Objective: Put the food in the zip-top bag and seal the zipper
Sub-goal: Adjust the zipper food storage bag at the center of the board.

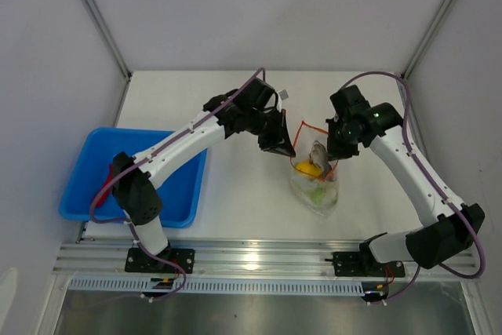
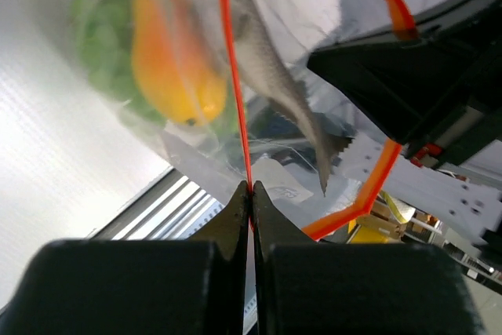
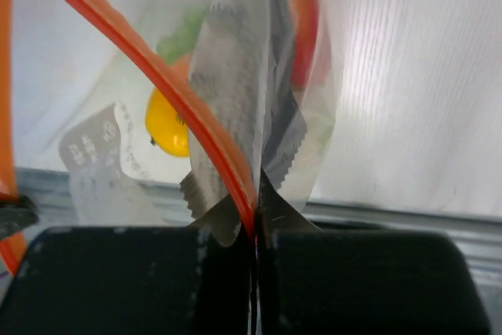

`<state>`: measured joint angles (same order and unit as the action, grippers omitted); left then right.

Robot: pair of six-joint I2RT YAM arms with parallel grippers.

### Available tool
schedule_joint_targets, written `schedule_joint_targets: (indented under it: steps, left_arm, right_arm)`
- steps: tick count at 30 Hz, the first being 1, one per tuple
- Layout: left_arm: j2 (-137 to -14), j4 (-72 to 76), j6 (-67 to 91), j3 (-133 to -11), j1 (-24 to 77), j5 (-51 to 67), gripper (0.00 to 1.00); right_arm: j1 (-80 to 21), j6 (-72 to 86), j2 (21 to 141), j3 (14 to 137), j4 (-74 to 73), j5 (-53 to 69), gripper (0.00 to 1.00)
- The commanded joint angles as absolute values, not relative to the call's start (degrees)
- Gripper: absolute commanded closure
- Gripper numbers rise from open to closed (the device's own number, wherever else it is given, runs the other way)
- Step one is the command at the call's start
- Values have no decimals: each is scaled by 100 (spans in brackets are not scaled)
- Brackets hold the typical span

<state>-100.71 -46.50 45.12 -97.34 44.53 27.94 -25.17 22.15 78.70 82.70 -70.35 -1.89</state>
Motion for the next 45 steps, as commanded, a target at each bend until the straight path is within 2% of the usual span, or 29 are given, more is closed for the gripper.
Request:
schedule_joint_targets:
  steps: [1,7,12,15,16,21,23,25,28,31,33,36,37,39,45]
  left_arm:
    - [-9693,-4298,4650,-10108,4447,3155,99]
    - [-10116,-4553,4623,-9958,4324,3243,100]
    - [-9581,-4306,4807,-10204,4333,3191,99]
    - [-9466,-4228,4904,-10240,4333,3182,100]
    - [-9492,-4184,4904,-10100,4333,3225,100]
    - [-10098,-4342,4773,-9326,4175,3366,99]
    - [-10064,-4071,4790,-9307,4149,3287,99]
    - [-9898,-3999,4843,-9543,4149,3261,99]
    - [-9888,-4446,4851,-10780,4166,3182,99]
    - [-9879,-4693,4913,-11344,4201,3225,99]
    - [-9861,-4685,4931,-11294,4210,3304,99]
    - [-9800,-4510,4895,-10523,4201,3278,99]
    - [-9817,-4317,4896,-9842,4184,3304,99]
    - [-9940,-4280,4922,-9529,4140,3471,99]
    - [-9607,-4394,4896,-10177,4131,3226,100]
  right_arm:
    - [-2522,2092,7541,8684,-7181,-89,100]
    - [-2479,2144,7777,7936,-6785,-158,100]
    - [-2776,2083,7717,9015,-7163,-518,100]
    - [-2760,2127,7533,9317,-7146,-301,100]
    - [-2725,2136,7471,9168,-6937,-194,100]
    - [-2479,2188,7522,6940,-6258,106,100]
    - [-2417,2224,7646,6777,-6240,0,100]
    - [-2443,2198,7673,7284,-6450,-200,100]
    - [-2505,2092,7568,8536,-6766,-264,100]
    - [-2496,2083,7707,9515,-7170,-141,100]
    - [-2496,2118,7708,9510,-7207,95,100]
    - [-2444,2136,7436,8318,-6655,184,100]
    - [-2382,2127,7392,7940,-6340,211,100]
    - [-2225,2153,7540,7287,-6249,98,100]
    - [-2215,2057,7568,8584,-6810,0,100]
